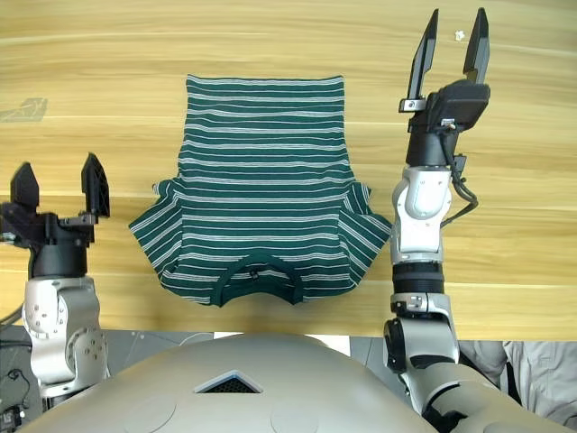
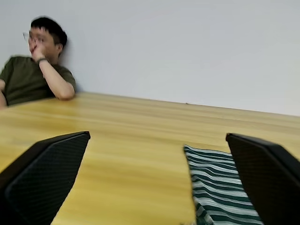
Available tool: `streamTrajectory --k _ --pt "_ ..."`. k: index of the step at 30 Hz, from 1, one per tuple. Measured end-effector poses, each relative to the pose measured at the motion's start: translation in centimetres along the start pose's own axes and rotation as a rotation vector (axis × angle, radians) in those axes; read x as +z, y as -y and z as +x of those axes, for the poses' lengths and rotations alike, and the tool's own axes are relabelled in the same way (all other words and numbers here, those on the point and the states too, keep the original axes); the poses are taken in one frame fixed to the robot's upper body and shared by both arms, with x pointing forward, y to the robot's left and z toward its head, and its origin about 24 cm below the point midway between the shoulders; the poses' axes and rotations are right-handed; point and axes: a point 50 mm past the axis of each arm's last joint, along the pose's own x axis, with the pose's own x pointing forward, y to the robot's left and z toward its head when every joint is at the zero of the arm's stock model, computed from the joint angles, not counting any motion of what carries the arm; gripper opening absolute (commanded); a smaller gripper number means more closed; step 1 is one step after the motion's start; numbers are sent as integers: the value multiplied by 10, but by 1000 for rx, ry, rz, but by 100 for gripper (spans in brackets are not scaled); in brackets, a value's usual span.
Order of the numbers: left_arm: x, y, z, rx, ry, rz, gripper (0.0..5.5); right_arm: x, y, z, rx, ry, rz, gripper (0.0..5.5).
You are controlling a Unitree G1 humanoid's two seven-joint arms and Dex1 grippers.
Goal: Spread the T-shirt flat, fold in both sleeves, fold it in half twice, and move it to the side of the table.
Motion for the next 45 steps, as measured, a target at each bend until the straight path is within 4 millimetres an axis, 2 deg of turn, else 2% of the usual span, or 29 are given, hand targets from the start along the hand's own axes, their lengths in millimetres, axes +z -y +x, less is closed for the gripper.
streamTrajectory --k 5,9,11,21,31,37,45 --pt "-31 5 -40 -9 -243 -176 537 2 -1 -3 18 -17 -23 233" --pt "-51 3 -40 2 -360 -263 505 2 1 -2 20 -22 -35 233" --pt "-59 1 -39 15 -404 -263 465 2 1 -2 18 -24 -37 233" --pt "-64 4 -31 -8 -450 -221 303 1 -1 -2 45 -24 -69 233" --pt "-69 -4 -31 157 -394 -119 120 -2 -3 -3 66 -34 -86 233" --pt "-70 -3 -29 147 -390 -107 14 -3 -4 -4 71 -38 -86 233" --pt "-71 -2 -28 148 -381 -100 4 -3 -4 -4 76 -39 -91 233"
